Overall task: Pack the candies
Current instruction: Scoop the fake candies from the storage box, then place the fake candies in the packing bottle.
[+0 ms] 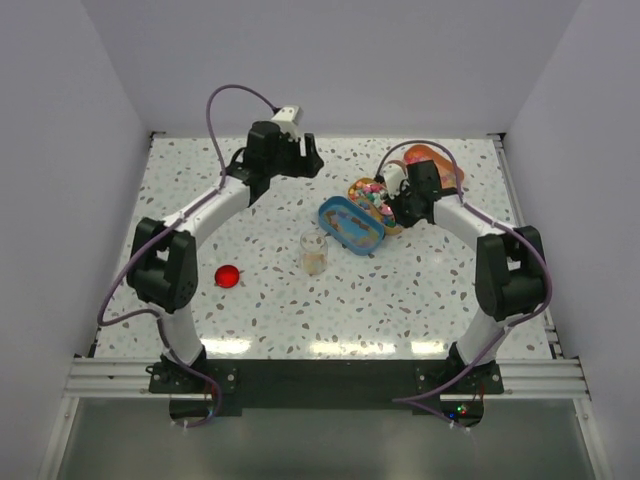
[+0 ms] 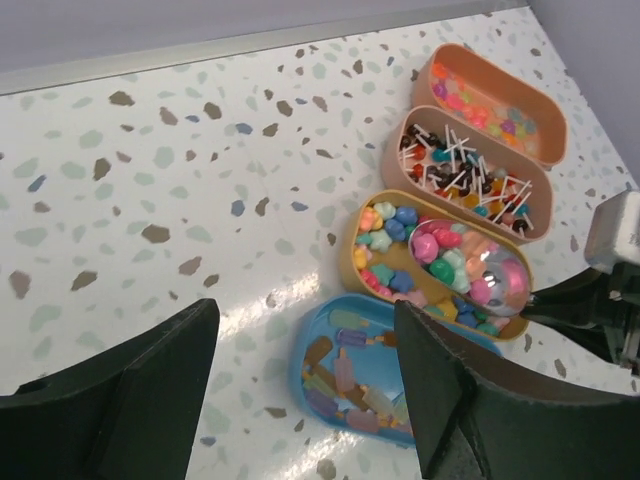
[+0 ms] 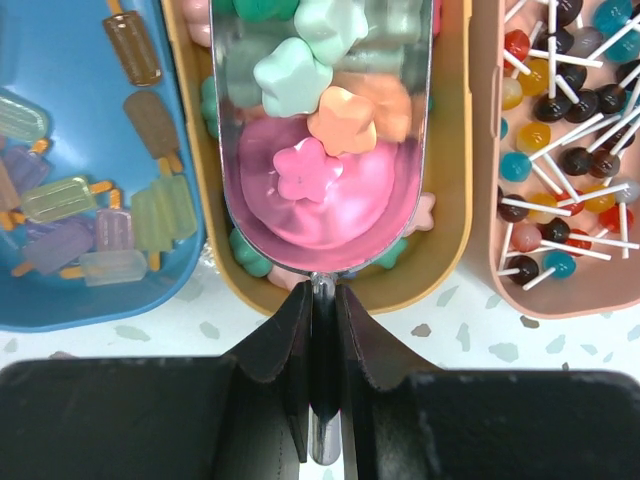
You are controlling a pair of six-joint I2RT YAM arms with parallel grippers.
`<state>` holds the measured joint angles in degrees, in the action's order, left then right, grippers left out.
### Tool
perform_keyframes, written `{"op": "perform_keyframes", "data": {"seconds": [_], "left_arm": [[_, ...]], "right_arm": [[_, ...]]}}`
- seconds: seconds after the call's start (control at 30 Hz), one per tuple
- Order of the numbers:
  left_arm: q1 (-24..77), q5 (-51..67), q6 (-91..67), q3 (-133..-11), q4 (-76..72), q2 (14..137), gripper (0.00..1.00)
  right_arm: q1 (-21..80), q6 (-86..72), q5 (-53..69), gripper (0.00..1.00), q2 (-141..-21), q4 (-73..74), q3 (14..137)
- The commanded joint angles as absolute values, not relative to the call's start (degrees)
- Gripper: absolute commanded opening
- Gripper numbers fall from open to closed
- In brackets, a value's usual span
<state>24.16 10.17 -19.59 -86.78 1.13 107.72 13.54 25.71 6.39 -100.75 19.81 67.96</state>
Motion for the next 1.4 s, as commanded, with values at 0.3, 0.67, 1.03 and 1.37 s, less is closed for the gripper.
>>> {"op": "perform_keyframes", "data": {"seconds": [0.3, 0.67, 1.03, 1.37], "left_arm": [[22.0, 0.2, -10.9, -71.2, 9.5, 87.1, 0.77], [22.0, -9.7, -8.6, -59.6, 8.6, 75.0, 0.95], [22.0, -16.7, -6.7, -57.3, 7.5, 71.3, 0.98], [20.7, -25.5, -6.6, -55.0, 5.2, 70.4, 1.00]], "right_arm": [[13.7, 26.0, 8.6, 0.00, -94.5, 23.1, 74.2], [18.9, 26.5, 5.2, 0.00, -86.6, 33.4, 80.1], [30.5, 26.9, -3.4, 0.00, -86.0, 54.0, 89.9], [41.0, 24.7, -9.7, 0.00, -87.3, 66.7, 94.3]]}}
